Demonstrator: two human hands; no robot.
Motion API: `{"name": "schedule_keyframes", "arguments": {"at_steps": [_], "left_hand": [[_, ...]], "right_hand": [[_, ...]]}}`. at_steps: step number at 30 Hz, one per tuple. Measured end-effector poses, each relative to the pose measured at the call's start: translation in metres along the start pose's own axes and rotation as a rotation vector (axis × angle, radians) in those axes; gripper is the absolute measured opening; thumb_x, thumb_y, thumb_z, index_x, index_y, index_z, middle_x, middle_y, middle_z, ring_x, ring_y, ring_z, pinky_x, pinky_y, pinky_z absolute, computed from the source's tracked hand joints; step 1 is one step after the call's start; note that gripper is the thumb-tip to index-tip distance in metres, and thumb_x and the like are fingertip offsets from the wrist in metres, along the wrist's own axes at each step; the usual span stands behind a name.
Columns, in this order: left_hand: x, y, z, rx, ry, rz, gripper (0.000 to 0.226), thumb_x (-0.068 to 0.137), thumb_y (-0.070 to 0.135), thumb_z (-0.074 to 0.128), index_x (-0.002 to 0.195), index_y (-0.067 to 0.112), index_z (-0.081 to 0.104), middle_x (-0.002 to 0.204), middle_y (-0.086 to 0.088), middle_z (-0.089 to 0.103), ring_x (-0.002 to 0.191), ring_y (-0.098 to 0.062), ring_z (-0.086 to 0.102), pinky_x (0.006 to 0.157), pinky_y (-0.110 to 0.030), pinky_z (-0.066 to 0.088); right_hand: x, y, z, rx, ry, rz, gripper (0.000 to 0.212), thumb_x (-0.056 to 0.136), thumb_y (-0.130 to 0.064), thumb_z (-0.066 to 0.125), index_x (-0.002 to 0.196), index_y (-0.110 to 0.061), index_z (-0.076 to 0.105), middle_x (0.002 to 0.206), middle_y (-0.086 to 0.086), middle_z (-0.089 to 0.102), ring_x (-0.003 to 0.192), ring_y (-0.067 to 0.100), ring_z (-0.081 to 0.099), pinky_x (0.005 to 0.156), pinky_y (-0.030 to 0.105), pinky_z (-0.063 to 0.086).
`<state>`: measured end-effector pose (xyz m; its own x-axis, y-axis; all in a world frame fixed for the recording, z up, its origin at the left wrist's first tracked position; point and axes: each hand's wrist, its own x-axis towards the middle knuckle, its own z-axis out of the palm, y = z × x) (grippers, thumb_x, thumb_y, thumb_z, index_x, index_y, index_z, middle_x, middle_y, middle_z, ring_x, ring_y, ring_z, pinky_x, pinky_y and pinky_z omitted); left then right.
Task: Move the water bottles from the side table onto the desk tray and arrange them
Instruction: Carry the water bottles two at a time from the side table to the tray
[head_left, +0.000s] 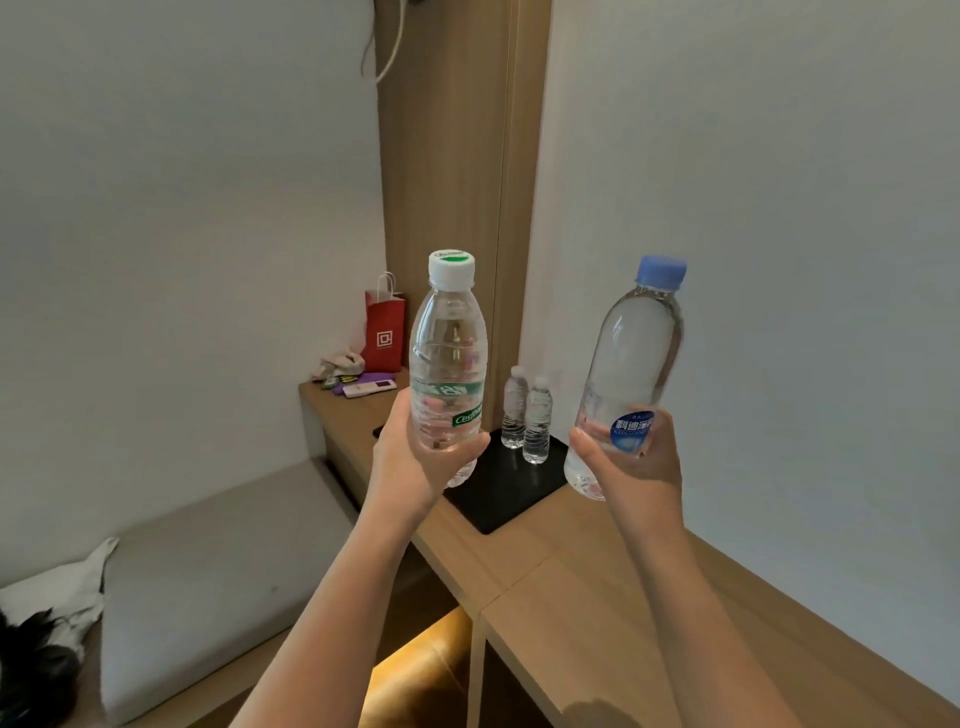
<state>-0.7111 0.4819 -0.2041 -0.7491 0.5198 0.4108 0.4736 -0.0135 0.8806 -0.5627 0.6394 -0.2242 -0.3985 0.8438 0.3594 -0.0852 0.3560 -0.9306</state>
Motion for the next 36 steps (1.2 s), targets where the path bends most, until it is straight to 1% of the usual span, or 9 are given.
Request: {"name": "schedule_keyframes", "arguments": {"at_steps": [6,9,12,16,22,27,30,33,36], "left_hand": [[0.056,-0.05,0.037,-0.023,-0.008,-0.087,0.066,0.069,0.035,0.084,0.124,0.036,0.048,0.107,0.021,0.062,0.098,0.008,0.057,0.074,-0.013,0.043],[0.082,-0.078,0.053,-0.058,-0.037,-0.15,0.068,0.067,0.034,0.085,0.122,0.041,0.047,0.108,0.021,0.062,0.099,0.004,0.059,0.079,-0.021,0.047],[0.109,-0.113,0.067,-0.091,-0.044,-0.181,0.071,0.064,0.026,0.087,0.124,0.032,0.051,0.111,0.015,0.065,0.104,-0.004,0.062,0.09,-0.035,0.052],[0.156,-0.163,0.082,-0.119,-0.126,-0.204,0.073,0.063,0.024,0.088,0.126,0.03,0.051,0.113,0.013,0.066,0.106,-0.008,0.062,0.093,-0.039,0.052],[0.242,-0.237,0.095,-0.131,-0.315,-0.253,0.069,0.064,0.022,0.088,0.118,0.039,0.05,0.108,0.021,0.064,0.1,0.002,0.061,0.081,-0.021,0.048],[0.3,-0.297,0.113,-0.137,-0.483,-0.281,0.064,0.066,0.011,0.086,0.109,0.04,0.05,0.106,0.018,0.064,0.094,0.012,0.06,0.072,-0.007,0.046],[0.32,-0.329,0.127,-0.133,-0.559,-0.314,0.065,0.065,0.005,0.086,0.113,0.033,0.052,0.108,0.012,0.066,0.096,0.005,0.063,0.081,-0.018,0.048],[0.332,-0.355,0.143,-0.122,-0.603,-0.356,0.069,0.063,0.002,0.086,0.122,0.017,0.053,0.116,-0.002,0.065,0.105,-0.011,0.064,0.093,-0.035,0.052],[0.344,-0.381,0.163,-0.082,-0.65,-0.376,0.073,0.062,0.001,0.085,0.126,0.013,0.053,0.121,-0.011,0.059,0.111,-0.021,0.06,0.1,-0.045,0.047]], "right_hand": [[0.061,0.047,0.017,0.034,0.049,0.047,0.06,0.07,-0.029,0.087,0.116,-0.034,0.049,0.099,-0.022,0.068,0.088,-0.004,0.068,0.075,0.03,0.059],[0.083,0.075,0.027,0.012,0.065,0.081,0.063,0.068,-0.032,0.087,0.116,-0.039,0.047,0.102,-0.017,0.066,0.089,-0.003,0.067,0.074,0.022,0.057],[0.103,0.102,0.042,-0.023,0.086,0.115,0.068,0.068,-0.032,0.088,0.118,-0.04,0.043,0.106,-0.02,0.061,0.088,-0.009,0.064,0.063,0.009,0.051],[0.132,0.139,0.075,-0.055,0.137,0.164,0.07,0.068,-0.033,0.087,0.121,-0.036,0.041,0.108,-0.017,0.06,0.089,-0.009,0.063,0.063,0.009,0.05],[0.178,0.187,0.14,-0.097,0.284,0.243,0.069,0.07,-0.029,0.087,0.122,-0.032,0.041,0.11,-0.015,0.059,0.091,-0.006,0.063,0.063,0.005,0.048],[0.204,0.227,0.183,-0.152,0.441,0.286,0.063,0.07,-0.012,0.086,0.115,-0.028,0.045,0.104,-0.016,0.061,0.084,-0.016,0.06,0.064,0.0,0.043],[0.21,0.254,0.197,-0.18,0.486,0.335,0.067,0.069,-0.009,0.086,0.121,-0.024,0.046,0.107,-0.017,0.062,0.088,-0.017,0.06,0.067,0.0,0.043],[0.214,0.279,0.205,-0.19,0.472,0.417,0.071,0.07,-0.009,0.085,0.127,-0.024,0.046,0.111,-0.013,0.064,0.096,-0.006,0.063,0.079,0.012,0.049],[0.22,0.306,0.209,-0.242,0.496,0.472,0.068,0.069,-0.006,0.084,0.116,-0.038,0.047,0.109,-0.01,0.065,0.095,-0.002,0.064,0.081,0.019,0.049]]}}
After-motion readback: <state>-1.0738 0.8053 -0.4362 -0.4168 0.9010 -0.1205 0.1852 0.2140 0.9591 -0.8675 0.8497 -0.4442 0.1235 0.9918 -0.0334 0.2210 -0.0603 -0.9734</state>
